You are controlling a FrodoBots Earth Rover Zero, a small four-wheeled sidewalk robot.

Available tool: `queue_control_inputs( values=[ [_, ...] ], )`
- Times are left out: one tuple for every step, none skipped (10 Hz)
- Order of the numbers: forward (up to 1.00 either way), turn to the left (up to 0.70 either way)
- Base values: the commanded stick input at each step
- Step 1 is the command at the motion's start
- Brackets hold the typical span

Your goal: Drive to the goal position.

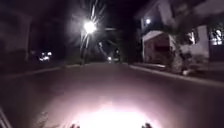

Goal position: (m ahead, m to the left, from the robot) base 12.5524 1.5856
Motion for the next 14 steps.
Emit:
queue_control_inputs(
  values=[
    [0.85, 0.0],
    [0.85, 0.0],
    [0.85, 0.0],
    [0.85, 0.0],
    [0.85, 0.0],
    [0.85, 0.0],
    [0.85, 0.0],
    [0.85, 0.0],
    [0.85, 0.0],
    [0.85, 0.0],
    [0.85, 0.0],
    [0.85, 0.0],
    [0.85, 0.0],
    [0.85, 0.0]
  ],
)
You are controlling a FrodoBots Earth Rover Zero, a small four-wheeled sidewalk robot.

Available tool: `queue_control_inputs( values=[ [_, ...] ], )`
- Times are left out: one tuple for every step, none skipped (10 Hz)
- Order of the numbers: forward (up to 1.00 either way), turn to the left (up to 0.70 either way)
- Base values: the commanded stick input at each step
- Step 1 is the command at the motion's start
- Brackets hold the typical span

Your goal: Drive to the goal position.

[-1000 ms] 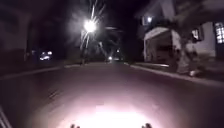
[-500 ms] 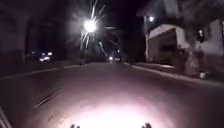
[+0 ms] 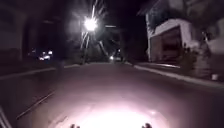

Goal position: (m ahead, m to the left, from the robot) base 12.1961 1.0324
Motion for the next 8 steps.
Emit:
queue_control_inputs(
  values=[
    [0.85, 0.0],
    [0.85, 0.0],
    [0.85, 0.0],
    [0.85, 0.0],
    [0.85, 0.0],
    [0.85, 0.0],
    [0.85, 0.0],
    [0.85, 0.0]
  ],
)
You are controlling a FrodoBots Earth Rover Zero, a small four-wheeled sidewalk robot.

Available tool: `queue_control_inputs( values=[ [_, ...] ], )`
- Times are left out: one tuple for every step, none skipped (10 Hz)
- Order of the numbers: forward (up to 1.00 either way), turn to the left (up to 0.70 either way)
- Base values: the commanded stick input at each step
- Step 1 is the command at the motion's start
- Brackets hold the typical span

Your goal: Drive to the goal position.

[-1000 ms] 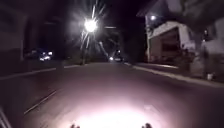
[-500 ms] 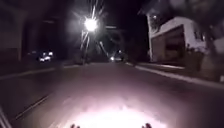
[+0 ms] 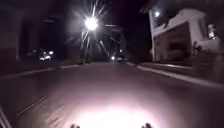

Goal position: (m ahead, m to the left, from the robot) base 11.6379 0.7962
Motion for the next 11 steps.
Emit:
queue_control_inputs(
  values=[
    [0.85, 0.0],
    [0.85, 0.0],
    [0.85, 0.0],
    [0.85, 0.0],
    [0.85, 0.0],
    [0.85, 0.0],
    [0.85, 0.0],
    [0.85, 0.0],
    [0.85, 0.0],
    [0.85, 0.0],
    [0.85, 0.0]
  ],
)
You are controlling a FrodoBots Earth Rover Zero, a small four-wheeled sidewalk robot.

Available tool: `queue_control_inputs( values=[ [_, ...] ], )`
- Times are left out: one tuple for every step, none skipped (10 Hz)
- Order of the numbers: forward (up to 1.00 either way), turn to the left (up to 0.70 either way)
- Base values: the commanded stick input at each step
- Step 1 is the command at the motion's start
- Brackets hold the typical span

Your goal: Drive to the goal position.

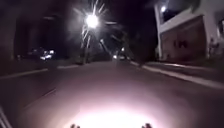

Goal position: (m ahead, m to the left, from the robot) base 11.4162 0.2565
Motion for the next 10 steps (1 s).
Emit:
queue_control_inputs(
  values=[
    [0.85, 0.0],
    [0.85, 0.0],
    [0.85, 0.0],
    [0.85, 0.0],
    [0.85, 0.0],
    [0.85, 0.0],
    [0.85, 0.0],
    [0.85, 0.0],
    [0.85, 0.0],
    [0.85, 0.0]
  ],
)
